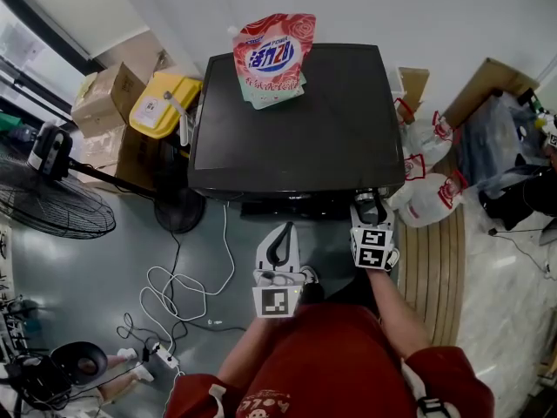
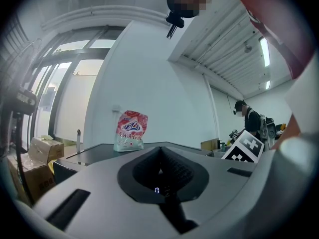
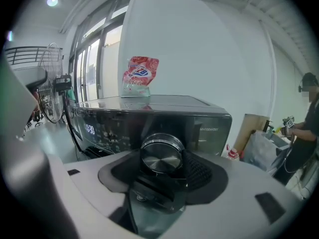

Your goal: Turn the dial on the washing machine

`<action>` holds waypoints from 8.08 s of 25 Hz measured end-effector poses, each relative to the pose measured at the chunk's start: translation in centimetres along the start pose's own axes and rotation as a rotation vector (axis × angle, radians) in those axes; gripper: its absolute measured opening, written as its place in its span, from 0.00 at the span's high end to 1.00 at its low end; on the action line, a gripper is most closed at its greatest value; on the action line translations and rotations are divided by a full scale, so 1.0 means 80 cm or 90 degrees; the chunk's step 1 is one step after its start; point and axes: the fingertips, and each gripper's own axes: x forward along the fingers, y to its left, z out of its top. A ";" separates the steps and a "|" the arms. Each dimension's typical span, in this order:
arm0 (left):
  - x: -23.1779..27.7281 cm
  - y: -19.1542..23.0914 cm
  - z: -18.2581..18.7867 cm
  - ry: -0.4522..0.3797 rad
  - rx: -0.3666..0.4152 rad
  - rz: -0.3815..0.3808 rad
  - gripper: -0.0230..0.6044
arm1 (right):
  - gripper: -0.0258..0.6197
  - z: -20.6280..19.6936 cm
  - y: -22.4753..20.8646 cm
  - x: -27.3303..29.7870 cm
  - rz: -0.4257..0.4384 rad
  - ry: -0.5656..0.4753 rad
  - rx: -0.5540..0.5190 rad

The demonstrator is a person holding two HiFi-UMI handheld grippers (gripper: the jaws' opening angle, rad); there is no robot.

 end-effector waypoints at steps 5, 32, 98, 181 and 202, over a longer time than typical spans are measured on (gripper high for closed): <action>0.001 -0.003 0.001 0.001 0.000 -0.003 0.95 | 0.53 0.001 -0.002 0.000 0.007 -0.002 0.013; 0.017 -0.007 0.004 0.000 -0.002 -0.016 0.95 | 0.53 -0.007 -0.009 0.002 0.151 -0.051 0.337; 0.023 -0.027 0.010 -0.002 0.019 -0.041 0.95 | 0.54 -0.019 -0.023 0.003 0.361 -0.189 0.946; -0.006 0.053 0.221 -0.070 0.032 0.051 0.95 | 0.55 0.303 0.045 -0.251 0.093 -0.381 -0.113; 0.005 0.036 0.208 -0.067 0.012 0.027 0.95 | 0.95 0.279 0.037 -0.230 0.113 -0.331 -0.088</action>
